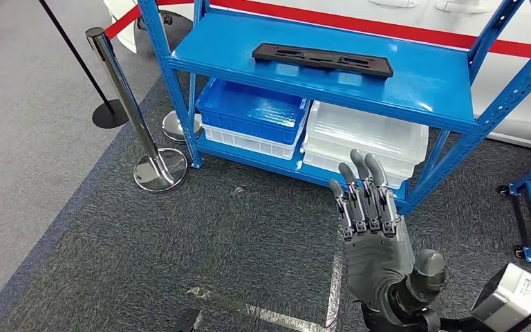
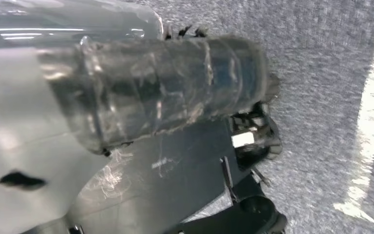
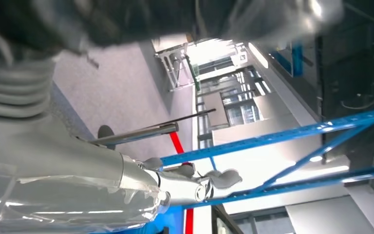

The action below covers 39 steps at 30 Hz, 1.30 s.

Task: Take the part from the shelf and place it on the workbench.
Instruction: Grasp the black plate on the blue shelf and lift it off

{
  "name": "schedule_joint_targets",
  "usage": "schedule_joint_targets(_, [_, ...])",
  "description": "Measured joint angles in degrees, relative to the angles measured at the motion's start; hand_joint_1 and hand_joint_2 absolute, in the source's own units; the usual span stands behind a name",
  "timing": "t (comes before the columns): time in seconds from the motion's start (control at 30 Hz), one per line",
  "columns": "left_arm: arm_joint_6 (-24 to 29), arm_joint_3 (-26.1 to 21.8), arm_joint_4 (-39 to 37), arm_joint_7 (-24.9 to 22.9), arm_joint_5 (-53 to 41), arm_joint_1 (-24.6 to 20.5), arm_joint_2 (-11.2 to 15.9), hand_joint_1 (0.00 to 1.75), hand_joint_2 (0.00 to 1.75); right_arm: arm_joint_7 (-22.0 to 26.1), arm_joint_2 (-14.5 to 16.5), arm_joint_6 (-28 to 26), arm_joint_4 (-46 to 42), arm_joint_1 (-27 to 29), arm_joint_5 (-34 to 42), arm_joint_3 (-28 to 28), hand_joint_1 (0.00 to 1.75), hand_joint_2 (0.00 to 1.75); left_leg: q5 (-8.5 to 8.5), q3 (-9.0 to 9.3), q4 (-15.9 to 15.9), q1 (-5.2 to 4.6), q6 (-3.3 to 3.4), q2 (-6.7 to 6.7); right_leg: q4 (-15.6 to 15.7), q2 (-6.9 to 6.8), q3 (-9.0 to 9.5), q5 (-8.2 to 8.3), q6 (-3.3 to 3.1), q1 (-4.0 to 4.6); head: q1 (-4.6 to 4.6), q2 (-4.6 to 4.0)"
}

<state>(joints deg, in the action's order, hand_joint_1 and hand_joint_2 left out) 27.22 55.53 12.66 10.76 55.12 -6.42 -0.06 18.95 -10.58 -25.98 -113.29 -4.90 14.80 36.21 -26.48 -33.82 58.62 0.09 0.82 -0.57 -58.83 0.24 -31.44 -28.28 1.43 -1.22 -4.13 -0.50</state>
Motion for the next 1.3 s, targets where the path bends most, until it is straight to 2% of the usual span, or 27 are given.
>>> schedule_joint_targets(0.07, [0.0,0.0,0.0,0.0,0.0,0.0,0.0,0.00,0.00,-0.1,0.0,0.1,0.1,-0.1,0.3,0.0,0.00,1.75,-0.04,0.55,-0.5,0.08,0.88,0.05,-2.7,-0.03,-1.23,-1.57,0.28,-0.03,0.13,0.00])
schedule_joint_targets(0.17, [0.0,0.0,0.0,0.0,0.0,0.0,0.0,0.00,0.00,-0.2,0.0,0.2,0.3,-0.1,0.7,0.1,0.00,1.75,-0.55,1.30,-0.6,-0.24,1.91,0.24,-13.8,-0.04,-7.34,-5.56,0.31,0.14,0.33,0.00])
schedule_joint_targets(0.2, [0.0,0.0,0.0,0.0,0.0,0.0,0.0,0.00,0.00,-0.2,0.0,0.2,0.4,-0.1,0.7,0.2,0.00,1.75,-0.78,1.54,-0.6,-0.41,2.08,0.24,-16.2,-0.04,-9.06,-5.70,0.27,0.18,0.34,0.00])
schedule_joint_targets(0.23, [0.0,0.0,0.0,0.0,0.0,0.1,0.0,0.00,0.00,-0.2,0.0,0.2,0.5,-0.1,0.8,0.2,0.00,1.75,-1.03,1.84,-0.6,-0.56,2.16,0.20,-16.7,-0.04,-9.82,-4.80,0.16,0.21,0.34,0.00])
schedule_joint_targets(0.27, [0.0,0.0,0.0,0.0,0.0,0.1,0.0,0.00,0.00,-0.3,-0.1,0.2,0.6,-0.1,0.8,0.2,0.00,1.75,-1.34,2.25,-0.5,-0.66,2.17,0.12,-14.5,-0.04,-9.30,-2.75,-0.03,0.26,0.34,0.00])
schedule_joint_targets(0.3, [0.0,0.0,0.0,0.0,0.0,0.1,0.0,0.00,0.00,-0.3,-0.1,0.2,0.6,-0.1,0.8,0.2,0.00,1.75,-1.72,2.71,-0.4,-0.71,2.10,0.04,-10.7,-0.04,-7.90,-0.18,-0.30,0.35,0.35,0.00])
schedule_joint_targets(0.37, [0.0,0.0,0.0,0.0,0.0,0.1,0.0,0.00,0.00,-0.3,-0.1,0.1,0.7,-0.1,1.0,0.2,0.00,1.75,-2.53,3.19,-0.1,-0.88,1.71,-0.08,-3.7,-0.02,-4.89,2.83,-0.81,0.70,0.36,0.01])
schedule_joint_targets(0.4, [0.0,0.0,0.0,0.0,0.0,0.1,0.0,0.00,0.00,-0.2,-0.1,0.1,0.7,-0.2,1.0,0.2,0.00,1.75,-2.79,3.22,0.0,-0.90,1.44,-0.09,-1.9,0.02,-4.08,3.11,-0.98,0.88,0.33,0.01])
schedule_joint_targets(0.47, [-0.1,0.1,0.0,-0.1,0.0,0.0,0.0,0.00,0.00,-0.2,-0.2,0.2,0.8,-0.2,1.1,0.2,0.00,1.75,-3.01,3.27,-0.2,-0.84,0.87,-0.06,-1.1,0.21,-3.61,2.67,-1.29,1.05,0.29,0.01])
schedule_joint_targets(0.53, [-0.1,0.1,0.0,0.0,0.0,0.0,0.0,0.00,0.00,-0.2,-0.2,0.2,0.8,-0.3,1.2,0.3,0.00,1.75,-3.55,3.28,0.1,-0.78,0.27,0.04,-0.4,0.30,-3.03,2.66,-1.69,0.78,0.26,0.01])
schedule_joint_targets(0.57, [-0.1,0.1,0.0,0.0,0.0,0.0,0.0,0.00,0.00,-0.2,-0.2,0.2,0.8,-0.3,1.2,0.3,0.00,1.75,-4.27,2.78,1.4,-0.76,-0.04,0.10,0.0,0.23,-2.59,2.63,-1.90,0.60,0.14,0.01])
schedule_joint_targets(0.6, [-0.1,0.1,0.0,0.0,0.0,0.0,0.0,0.00,0.00,-0.1,-0.2,0.2,0.8,-0.4,1.1,0.3,0.00,1.75,-5.51,1.37,4.2,-0.64,-0.38,0.15,0.2,0.11,-2.13,2.50,-2.11,0.48,0.06,0.01])
schedule_joint_targets(0.67, [-0.1,0.1,0.0,0.1,-0.1,-0.2,0.0,0.00,0.00,-0.1,-0.3,0.2,0.8,-0.4,1.1,0.3,0.00,1.75,-8.01,-3.04,11.9,-0.27,-0.97,0.23,0.4,-0.12,-1.54,2.07,-2.42,0.50,-0.07,0.00])
schedule_joint_targets(0.7, [-0.1,0.1,0.0,0.1,-0.1,-0.2,0.0,0.00,0.00,0.0,-0.3,0.2,0.9,-0.4,1.1,0.4,0.00,1.75,-8.46,-5.17,15.0,-0.07,-1.23,0.25,0.3,-0.16,-1.25,1.79,-2.48,0.51,-0.04,0.00])
schedule_joint_targets(0.73, [-0.1,0.2,0.0,0.1,-0.1,-0.3,0.0,0.00,0.00,0.0,-0.3,0.2,0.9,-0.4,1.1,0.4,0.00,1.75,-7.71,-6.23,15.9,0.09,-1.39,0.26,0.3,-0.16,-0.91,1.51,-2.46,0.50,-0.05,0.00])
schedule_joint_targets(0.77, [-0.1,0.2,0.0,0.1,-0.1,-0.4,0.0,0.00,0.00,0.0,-0.3,0.2,0.9,-0.4,1.1,0.5,0.00,1.75,-5.79,-6.14,14.5,0.25,-1.48,0.27,0.3,-0.10,-0.46,1.16,-2.40,0.47,-0.04,0.00])
schedule_joint_targets(0.83, [-0.1,0.3,0.0,0.1,0.0,-0.4,0.0,0.00,0.00,0.0,-0.3,0.2,1.0,-0.4,1.0,0.7,0.00,1.75,-0.98,-3.39,7.4,0.37,-1.35,0.27,0.3,0.08,0.46,0.38,-2.10,0.30,-0.03,0.00])
schedule_joint_targets(0.87, [-0.1,0.3,0.0,0.1,0.0,-0.4,0.0,0.00,0.00,0.0,-0.3,0.2,1.0,-0.5,0.8,0.7,0.00,1.75,0.49,-1.77,3.8,0.23,-1.17,0.25,0.3,0.16,0.79,0.00,-1.79,0.30,-0.05,0.00])
schedule_joint_targets(0.9, [-0.1,0.3,-0.1,0.1,0.0,-0.4,0.0,0.00,0.00,-0.1,-0.3,0.2,1.0,-0.5,0.7,0.7,0.00,1.75,0.87,-0.70,1.6,0.02,-0.84,0.22,0.4,0.21,0.89,-0.22,-1.44,0.25,-0.09,0.01])
schedule_joint_targets(1.0, [-0.1,0.3,-0.1,0.2,0.0,-0.3,0.0,0.00,0.00,-0.6,-0.3,0.2,1.0,-0.7,0.3,0.8,0.00,1.75,0.20,0.27,-0.7,-0.39,0.37,0.11,0.3,0.23,1.23,-0.03,-0.34,0.26,0.06,0.01])
schedule_joint_targets(1.07, [-0.1,0.3,-0.1,0.2,0.0,-0.1,0.0,0.00,0.00,-0.9,-0.3,0.2,1.1,-0.8,0.2,0.8,0.00,1.75,0.18,1.30,-1.5,-0.26,1.08,0.10,-1.2,0.12,0.85,-0.73,0.15,0.21,0.30,0.02])
schedule_joint_targets(1.1, [-0.1,0.3,-0.1,0.2,0.0,0.0,0.1,0.00,0.00,-1.2,-0.3,0.2,1.2,-0.9,0.2,0.8,0.00,1.75,0.13,1.93,-1.8,-0.21,1.42,0.11,-3.4,0.08,-0.27,-1.83,0.30,0.19,0.45,0.02])
schedule_joint_targets(1.13, [-0.1,0.3,-0.1,0.2,0.0,0.0,0.1,0.00,0.00,-1.6,-0.3,0.1,1.2,-1.0,0.0,0.8,0.00,1.75,-0.03,2.31,-1.9,-0.21,1.69,0.16,-6.9,0.04,-2.26,-3.23,0.40,0.19,0.57,0.02])
schedule_joint_targets(1.2, [-0.1,0.4,-0.1,0.4,0.1,0.0,0.1,0.00,0.00,-3.0,-0.3,0.0,1.4,-1.1,-0.8,1.0,0.00,1.75,-0.51,2.82,-2.0,-0.32,2.09,0.19,-14.3,0.03,-7.33,-5.68,0.49,0.26,0.67,0.02])
schedule_joint_targets(1.23, [-0.1,0.4,-0.1,0.5,0.1,0.0,0.1,0.00,0.00,-3.8,-0.3,-0.1,1.5,-1.2,-1.3,1.1,0.00,1.75,-0.83,3.16,-1.9,-0.37,2.16,0.17,-16.1,0.03,-9.12,-5.69,0.44,0.25,0.66,0.02])
schedule_joint_targets(1.27, [-0.1,0.4,-0.1,0.7,0.2,0.1,0.1,0.00,0.00,-4.4,-0.3,-0.1,1.7,-1.3,-1.8,1.2,0.00,1.75,-1.22,3.66,-1.9,-0.38,2.14,0.12,-15.5,0.02,-9.75,-4.45,0.36,0.22,0.67,0.01])
schedule_joint_targets(1.3, [-0.1,0.4,-0.1,0.8,0.3,0.2,0.1,0.00,0.00,-4.9,-0.3,-0.1,1.8,-1.4,-2.2,1.2,0.00,1.75,-1.69,4.31,-1.9,-0.38,2.06,0.06,-12.9,0.01,-9.27,-2.06,0.25,0.18,0.67,0.01])
